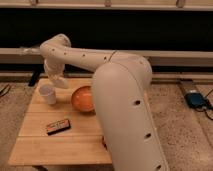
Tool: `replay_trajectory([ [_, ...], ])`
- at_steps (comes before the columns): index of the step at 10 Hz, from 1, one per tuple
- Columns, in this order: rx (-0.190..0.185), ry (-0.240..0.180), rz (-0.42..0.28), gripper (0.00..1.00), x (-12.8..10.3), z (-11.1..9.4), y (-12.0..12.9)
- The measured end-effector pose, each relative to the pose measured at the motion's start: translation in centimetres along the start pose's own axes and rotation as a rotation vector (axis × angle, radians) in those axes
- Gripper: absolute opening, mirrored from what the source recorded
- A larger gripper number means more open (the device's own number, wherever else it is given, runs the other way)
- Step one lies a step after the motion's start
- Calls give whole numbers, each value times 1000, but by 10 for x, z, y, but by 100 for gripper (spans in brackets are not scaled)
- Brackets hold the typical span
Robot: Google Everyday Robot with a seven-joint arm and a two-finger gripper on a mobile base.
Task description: Place the white sponge in the ceramic cup
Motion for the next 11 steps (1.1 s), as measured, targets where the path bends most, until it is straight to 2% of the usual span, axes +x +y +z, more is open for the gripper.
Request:
replay_trajectory([
  [3,-23,-13,-51,0,-9,-1,24],
  [5,-46,-21,-95,0,-17,1,52],
  [7,-57,-41,-120,0,-25,0,60],
  [11,-99,-45,-148,0,-32,8,75],
])
